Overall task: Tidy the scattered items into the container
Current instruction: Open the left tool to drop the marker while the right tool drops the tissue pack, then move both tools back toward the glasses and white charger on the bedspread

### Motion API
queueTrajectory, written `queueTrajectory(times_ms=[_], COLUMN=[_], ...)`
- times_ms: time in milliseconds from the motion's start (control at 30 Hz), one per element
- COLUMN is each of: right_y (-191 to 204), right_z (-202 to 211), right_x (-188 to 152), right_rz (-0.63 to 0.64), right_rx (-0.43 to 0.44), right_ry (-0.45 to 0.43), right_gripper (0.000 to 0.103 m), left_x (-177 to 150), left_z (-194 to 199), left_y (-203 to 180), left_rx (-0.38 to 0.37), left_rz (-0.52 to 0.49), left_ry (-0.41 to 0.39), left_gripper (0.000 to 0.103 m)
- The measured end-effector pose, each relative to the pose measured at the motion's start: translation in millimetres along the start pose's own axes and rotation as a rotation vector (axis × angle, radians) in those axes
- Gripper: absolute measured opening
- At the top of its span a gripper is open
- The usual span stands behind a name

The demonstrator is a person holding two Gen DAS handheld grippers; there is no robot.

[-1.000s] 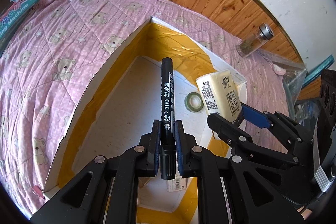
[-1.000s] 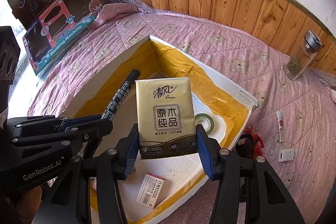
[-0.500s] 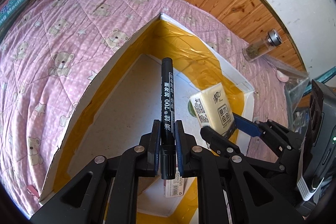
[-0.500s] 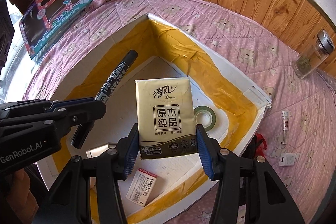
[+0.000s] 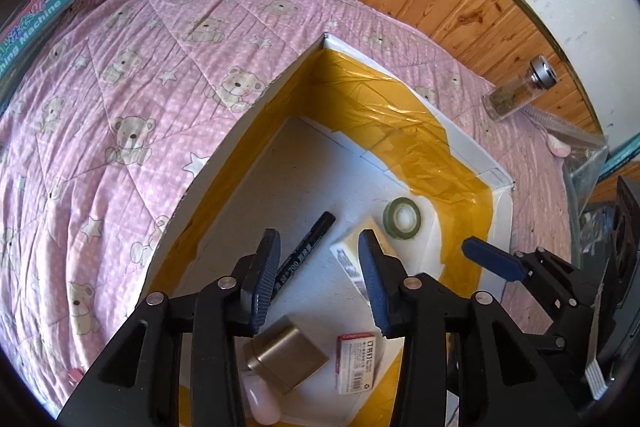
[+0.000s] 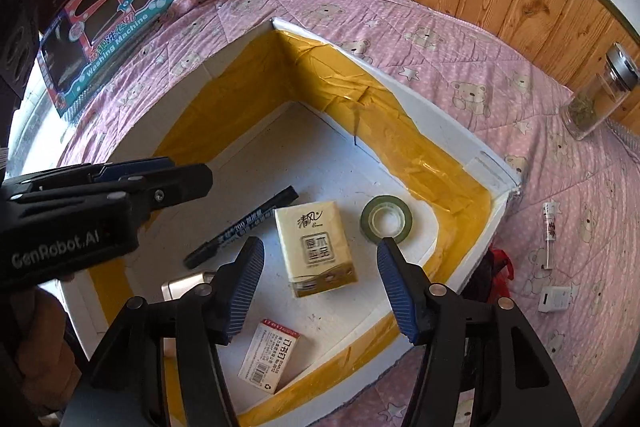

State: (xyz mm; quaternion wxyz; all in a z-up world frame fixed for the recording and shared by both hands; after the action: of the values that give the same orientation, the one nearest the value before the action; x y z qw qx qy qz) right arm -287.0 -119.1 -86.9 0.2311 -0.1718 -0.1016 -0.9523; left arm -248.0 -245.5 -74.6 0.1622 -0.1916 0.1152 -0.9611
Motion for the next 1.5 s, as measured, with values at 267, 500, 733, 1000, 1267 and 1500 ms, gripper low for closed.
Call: queueTrajectory(times_ms=[267,500,733,1000,1267,1500], right_y=[15,21,17,6,-5,-35], right_z=[41,67,89,118,136,148], right_x=[-27,-57,-88,-112,-132,-161], right_rz=[-0.017,0.011,-0.007,-0.070,-0.101,-0.199], right_rx=[0.134,0.108,0.103,0.117,0.119,0.134], right_ry=[-0.099,-0.162,-0.201,-0.269,-0.307,-0.350], right_gripper=[0.060,0.060,0.060,0.060,0.060,0.060], left_x=[-21,-47,-73,-104,-132,-163], left_z=[24,50,69,91,108,108], left_y=[-7,-24,-50,-76,-102,-131], left_rx=[-0.004,0.021,0.022,0.001,-0.015,-0.052], left_rz=[-0.027,-0.070,-0.126,-0.188,-0.256,-0.308], left_ry=[-0.048,-0.105,-0.136,-0.163,-0.192,-0.184], left_gripper=[0.043,0.043,0.043,0.043,0.044,0.043])
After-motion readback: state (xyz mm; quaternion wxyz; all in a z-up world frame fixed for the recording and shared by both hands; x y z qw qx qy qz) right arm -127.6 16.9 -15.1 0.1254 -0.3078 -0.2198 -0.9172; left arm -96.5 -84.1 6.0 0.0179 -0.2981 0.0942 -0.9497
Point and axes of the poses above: each gripper's, at about its wrist camera, not at the fingertips, and z roughly against the way its jaws point, y to its left, x to its top, the point moved 10 cm from there along -z, roughly the way its jaws point, and after that the axes turned 1 degree about x, right-handed, at the moved point
